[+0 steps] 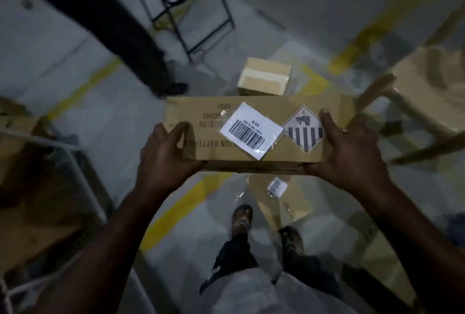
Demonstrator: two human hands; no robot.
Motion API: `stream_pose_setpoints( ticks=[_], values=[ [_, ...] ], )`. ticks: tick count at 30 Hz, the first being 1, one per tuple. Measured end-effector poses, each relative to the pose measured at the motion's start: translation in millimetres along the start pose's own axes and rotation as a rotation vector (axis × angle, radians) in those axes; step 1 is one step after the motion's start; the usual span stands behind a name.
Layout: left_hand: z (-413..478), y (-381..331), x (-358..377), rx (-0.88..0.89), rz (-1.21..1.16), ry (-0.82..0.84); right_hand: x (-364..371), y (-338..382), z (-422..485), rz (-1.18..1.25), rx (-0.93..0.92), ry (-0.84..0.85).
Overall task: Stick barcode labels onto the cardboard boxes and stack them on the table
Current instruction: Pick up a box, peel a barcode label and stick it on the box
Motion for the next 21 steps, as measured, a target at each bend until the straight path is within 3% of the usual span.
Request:
stream_pose_setpoints(
  ticks=[7, 14, 21],
  values=[
    [-182.8, 100.9, -75.9, -0.501, -0.18, -0.265, -27.5, 167.6, -15.1, -0.167, -0.589, 0.098],
    [-384.8, 161.4, -137.3, -0.926, -0.166, -0.572, 0.3, 354.8, -120.4, -0.254, -1.099, 0.193],
    [-536.8, 207.8, -189.3, -1.179, -0.118, -0.77, 40.5, 502.5, -253.1, -0.279, -1.531, 0.275]
  ],
)
Point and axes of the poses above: each hand's wrist, its own z-axis towards the middle knuckle, its own x-axis out of the palm, y = z × x, the point moved 5 cm from there along z, towards the middle knuckle, and after that the axes turned 1 degree about -z, right-handed, at the moved point
